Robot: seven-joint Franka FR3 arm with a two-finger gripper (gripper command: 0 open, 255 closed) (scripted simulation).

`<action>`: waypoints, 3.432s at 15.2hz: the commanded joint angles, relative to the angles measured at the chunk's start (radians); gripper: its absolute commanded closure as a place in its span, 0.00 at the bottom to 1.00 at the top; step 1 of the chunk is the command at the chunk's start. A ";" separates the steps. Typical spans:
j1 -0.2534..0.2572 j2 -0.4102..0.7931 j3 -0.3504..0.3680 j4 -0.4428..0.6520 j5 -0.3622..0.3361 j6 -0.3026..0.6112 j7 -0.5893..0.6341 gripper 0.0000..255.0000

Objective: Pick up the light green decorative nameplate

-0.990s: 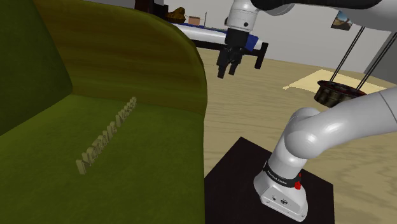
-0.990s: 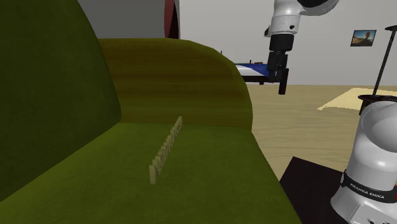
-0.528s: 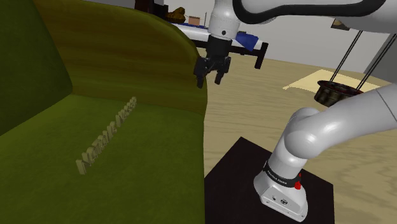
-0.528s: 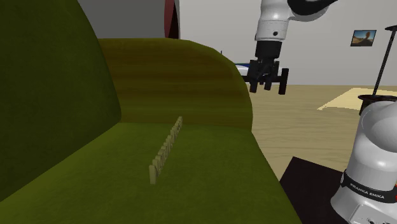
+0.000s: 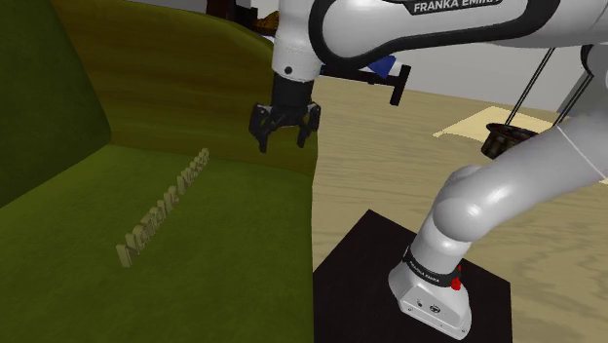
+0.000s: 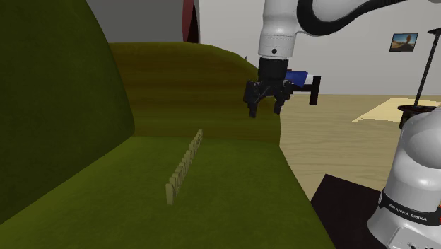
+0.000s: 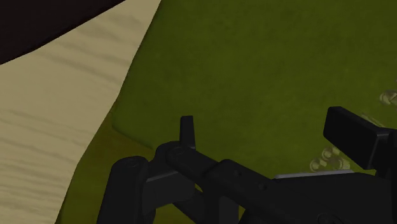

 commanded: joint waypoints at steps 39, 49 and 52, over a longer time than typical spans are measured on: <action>0.044 0.973 0.327 0.658 -0.779 -0.039 1.119 1.00; 0.049 0.943 0.344 0.755 -0.743 -0.147 1.071 1.00; 0.052 0.939 0.346 0.780 -0.738 -0.172 1.062 1.00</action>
